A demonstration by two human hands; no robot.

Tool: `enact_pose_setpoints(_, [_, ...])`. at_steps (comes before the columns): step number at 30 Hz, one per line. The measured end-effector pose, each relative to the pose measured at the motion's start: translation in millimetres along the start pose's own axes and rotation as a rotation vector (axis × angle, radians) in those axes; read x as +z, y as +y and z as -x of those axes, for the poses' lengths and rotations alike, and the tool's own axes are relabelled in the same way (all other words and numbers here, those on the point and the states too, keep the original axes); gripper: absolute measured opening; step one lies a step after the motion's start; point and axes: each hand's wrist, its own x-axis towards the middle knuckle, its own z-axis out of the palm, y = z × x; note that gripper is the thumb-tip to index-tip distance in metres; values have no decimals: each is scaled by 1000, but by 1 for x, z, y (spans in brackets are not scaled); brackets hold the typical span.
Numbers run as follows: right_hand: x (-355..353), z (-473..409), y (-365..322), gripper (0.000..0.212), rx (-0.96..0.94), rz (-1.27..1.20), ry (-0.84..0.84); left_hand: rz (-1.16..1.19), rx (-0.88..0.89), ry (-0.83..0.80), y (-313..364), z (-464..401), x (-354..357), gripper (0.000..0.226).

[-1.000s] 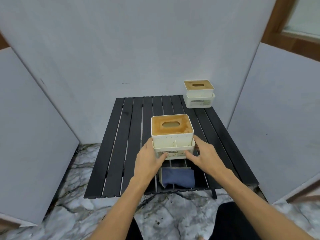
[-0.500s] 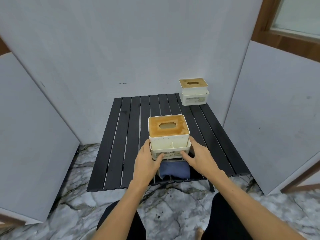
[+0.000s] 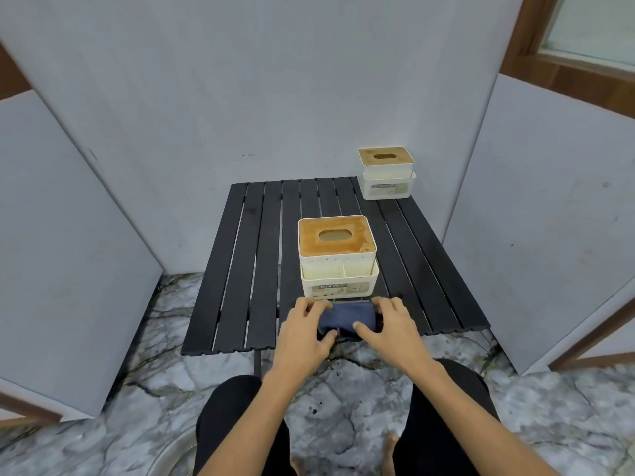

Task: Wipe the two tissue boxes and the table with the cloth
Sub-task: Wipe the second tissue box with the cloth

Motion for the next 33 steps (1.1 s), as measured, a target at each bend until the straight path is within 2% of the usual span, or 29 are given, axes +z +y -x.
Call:
enact_pose_setpoints(3, [0, 8, -2, 75, -134, 183, 96, -1, -2, 22, -3, -1, 1, 30])
enact_pose_setpoints(6, [4, 11, -4, 64, -299, 375, 161, 43, 14, 64, -3, 0, 0, 26])
enact_pose_setpoints(11, [11, 14, -6, 38, -434, 357, 176, 134, 104, 152, 3, 3, -2, 22])
enact_pose_setpoints(14, [4, 17, -11, 35, -443, 275, 162, 106, 161, 189, 10, 4, -13, 20])
enact_pose_setpoints(17, [-13, 18, -22, 32, -401, 63, 71, 243, 171, 114, 14, 6, -29, 18])
enact_pose_setpoints(21, [-41, 18, -30, 16, -316, -218, -166, 549, 13, -58, 13, 10, -48, 21])
enact_pose_setpoints(24, [-52, 18, -29, 17, -287, -218, -243, 717, -61, -146, 14, 15, -58, 30])
enact_pose_setpoints(27, [-57, 19, -28, 25, -265, -200, -289, 768, -103, -227, 12, 17, -64, 32])
enact_pose_setpoints(30, [-64, 20, -29, 34, -239, -227, -349, 765, -153, -228, 13, 13, -66, 21])
enact_pose_setpoints(33, [-71, 20, -34, 30, -216, -270, -392, 759, -159, -222, 19, 7, -70, 13])
